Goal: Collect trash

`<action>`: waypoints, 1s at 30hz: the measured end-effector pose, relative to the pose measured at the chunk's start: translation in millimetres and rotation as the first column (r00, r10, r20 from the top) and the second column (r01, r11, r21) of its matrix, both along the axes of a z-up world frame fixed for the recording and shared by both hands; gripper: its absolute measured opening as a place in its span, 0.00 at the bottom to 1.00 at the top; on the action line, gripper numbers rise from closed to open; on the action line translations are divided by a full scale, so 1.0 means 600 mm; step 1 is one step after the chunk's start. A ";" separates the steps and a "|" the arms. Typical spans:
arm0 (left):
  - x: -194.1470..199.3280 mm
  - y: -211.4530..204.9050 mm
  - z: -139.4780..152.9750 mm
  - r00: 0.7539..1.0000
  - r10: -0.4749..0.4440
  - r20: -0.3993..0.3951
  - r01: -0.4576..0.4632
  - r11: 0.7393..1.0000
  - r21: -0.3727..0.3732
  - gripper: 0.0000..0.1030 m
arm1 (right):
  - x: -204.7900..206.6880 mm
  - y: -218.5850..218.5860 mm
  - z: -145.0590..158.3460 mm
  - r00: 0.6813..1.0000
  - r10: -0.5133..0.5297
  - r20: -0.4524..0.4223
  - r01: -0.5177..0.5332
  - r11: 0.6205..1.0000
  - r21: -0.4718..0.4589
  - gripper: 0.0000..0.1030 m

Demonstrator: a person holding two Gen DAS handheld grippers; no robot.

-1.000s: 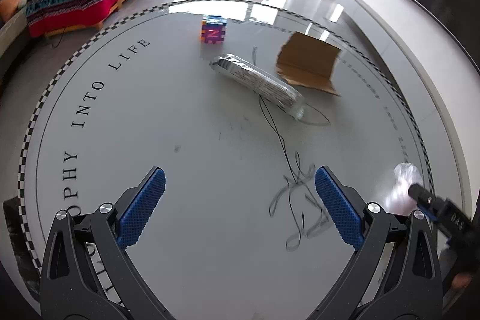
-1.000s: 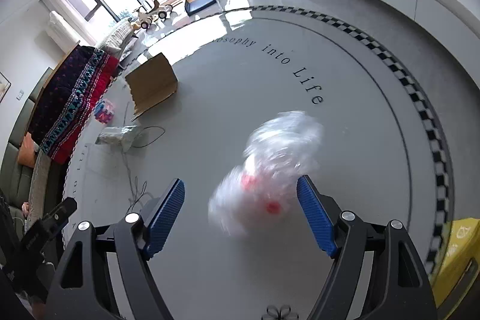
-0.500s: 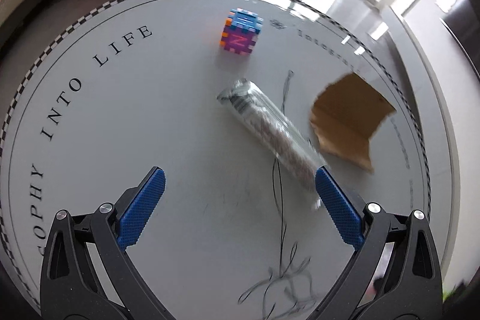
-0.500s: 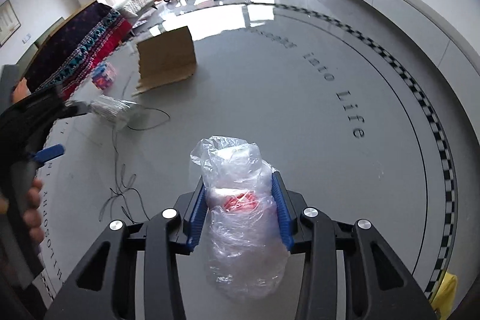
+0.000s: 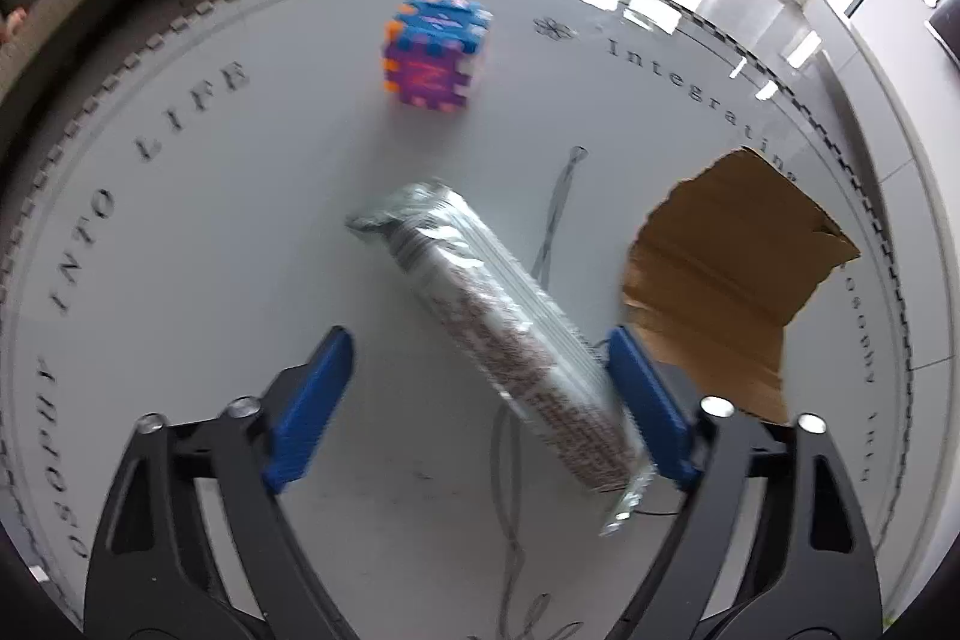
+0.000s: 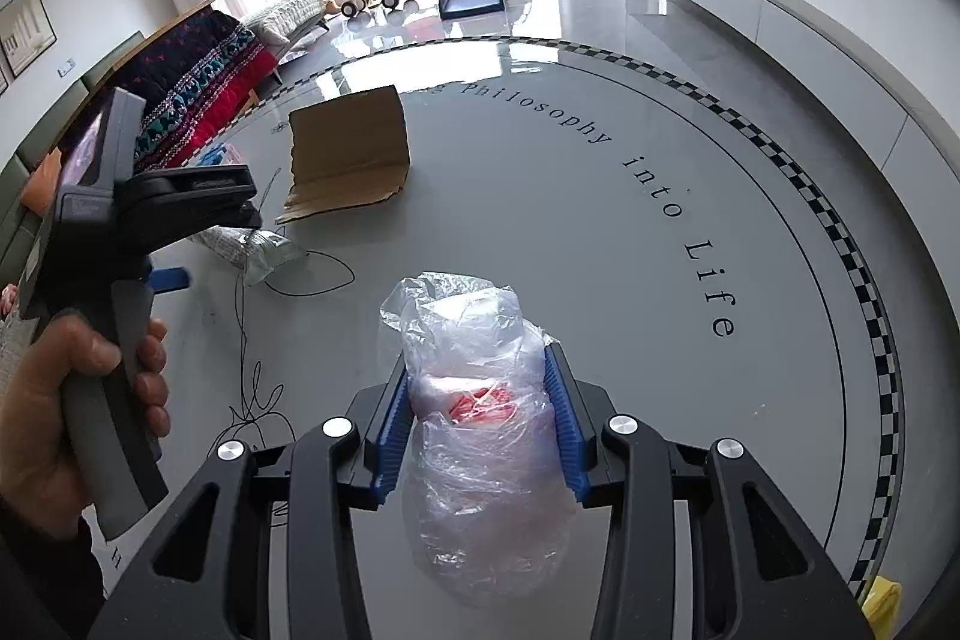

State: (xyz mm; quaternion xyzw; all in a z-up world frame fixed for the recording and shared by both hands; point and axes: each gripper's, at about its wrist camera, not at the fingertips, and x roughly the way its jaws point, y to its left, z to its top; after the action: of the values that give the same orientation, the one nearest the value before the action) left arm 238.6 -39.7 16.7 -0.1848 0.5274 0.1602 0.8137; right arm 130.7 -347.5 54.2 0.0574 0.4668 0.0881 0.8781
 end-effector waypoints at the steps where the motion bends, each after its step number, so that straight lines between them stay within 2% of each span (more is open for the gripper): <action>1: 0.004 -0.003 -0.002 1.000 -0.006 -0.003 0.006 1.000 -0.001 0.73 | 0.000 0.000 0.000 1.000 0.001 -0.001 -0.001 1.000 0.002 0.42; 2: 0.007 -0.008 0.000 1.000 -0.024 0.003 0.024 1.000 0.021 0.63 | 0.001 0.000 0.000 1.000 0.001 -0.002 -0.001 1.000 0.003 0.42; 5: 0.008 -0.022 0.002 0.995 -0.101 0.018 0.100 0.994 0.051 0.49 | -0.004 -0.002 0.005 1.000 -0.002 0.005 0.002 1.000 0.006 0.42; 11: -0.033 -0.006 0.003 0.982 -0.184 0.046 0.184 0.983 0.017 0.42 | -0.019 0.003 0.018 1.000 0.000 0.020 -0.001 1.000 0.023 0.42; 15: -0.079 0.009 0.004 0.974 -0.220 0.049 0.219 0.975 0.036 0.40 | -0.035 0.013 0.025 1.000 0.013 0.019 -0.014 0.999 0.038 0.42; 23: -0.184 0.029 0.010 0.961 -0.269 0.069 0.266 0.963 0.051 0.36 | -0.071 0.072 0.041 0.999 0.050 0.014 -0.050 0.997 0.054 0.42; 30: -0.272 0.049 0.037 0.949 -0.296 0.108 0.291 0.955 0.063 0.35 | -0.116 0.140 0.072 0.995 0.097 0.028 -0.099 0.993 0.065 0.42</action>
State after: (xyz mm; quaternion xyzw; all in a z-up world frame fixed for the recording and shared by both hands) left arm 75.5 -10.0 38.7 -0.0945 0.4968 0.0387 0.8618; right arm 61.1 -263.5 97.5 0.0624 0.4552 0.1471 0.8760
